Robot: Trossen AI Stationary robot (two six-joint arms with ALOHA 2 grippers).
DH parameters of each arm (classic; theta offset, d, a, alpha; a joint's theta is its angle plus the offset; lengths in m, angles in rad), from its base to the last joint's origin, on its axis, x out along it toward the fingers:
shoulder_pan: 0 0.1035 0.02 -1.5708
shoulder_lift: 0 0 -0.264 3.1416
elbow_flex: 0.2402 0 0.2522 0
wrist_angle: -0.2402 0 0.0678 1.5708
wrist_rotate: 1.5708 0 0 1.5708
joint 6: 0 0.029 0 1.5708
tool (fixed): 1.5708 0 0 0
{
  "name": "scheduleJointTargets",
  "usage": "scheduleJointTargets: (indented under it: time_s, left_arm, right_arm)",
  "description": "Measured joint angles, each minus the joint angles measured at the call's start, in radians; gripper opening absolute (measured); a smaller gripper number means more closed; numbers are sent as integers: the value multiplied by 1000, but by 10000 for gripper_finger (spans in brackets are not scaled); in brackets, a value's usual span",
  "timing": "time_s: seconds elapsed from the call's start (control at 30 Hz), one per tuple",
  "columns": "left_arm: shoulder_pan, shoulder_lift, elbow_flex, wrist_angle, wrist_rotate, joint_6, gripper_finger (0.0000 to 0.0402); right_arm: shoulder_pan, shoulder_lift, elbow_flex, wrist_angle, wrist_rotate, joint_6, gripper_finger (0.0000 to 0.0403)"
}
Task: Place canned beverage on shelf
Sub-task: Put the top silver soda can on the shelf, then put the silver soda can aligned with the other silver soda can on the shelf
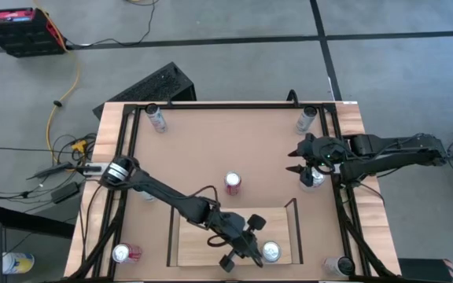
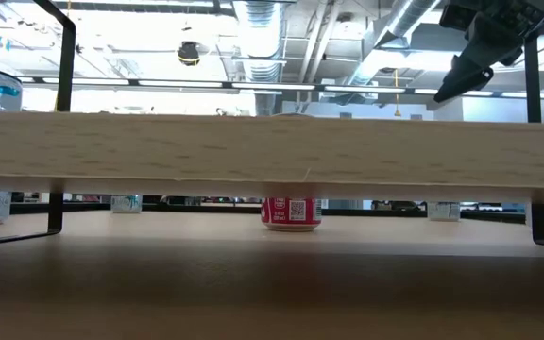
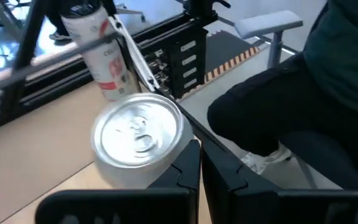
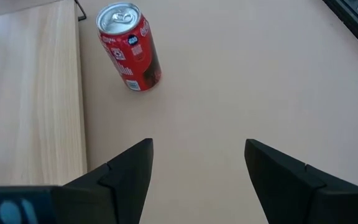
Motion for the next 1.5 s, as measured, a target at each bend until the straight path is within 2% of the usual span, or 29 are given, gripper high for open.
scheduleJointTargets:
  time_s: [0.3, 1.1, 1.17, 1.33, 1.5]
  left_arm:
    - [0, -7, 0, -60, -32, 2, 0]
    - [18, 27, 0, -26, -30, 41, 0]
    - [18, 18, 0, -39, -31, 41, 0]
    - [18, -44, 0, -82, -44, 49, 0]
    - [18, -129, 0, -170, -142, 114, 0]
  right_arm:
    - [0, 0, 0, -21, 0, 0, 279]
    - [0, 0, 0, -36, 1, 24, 279]
    - [-1, 0, 4, -76, 1, 50, 279]
    - [-1, 7, 106, -329, 3, 157, 279]
    - [5, 5, 196, -553, 4, 330, 279]
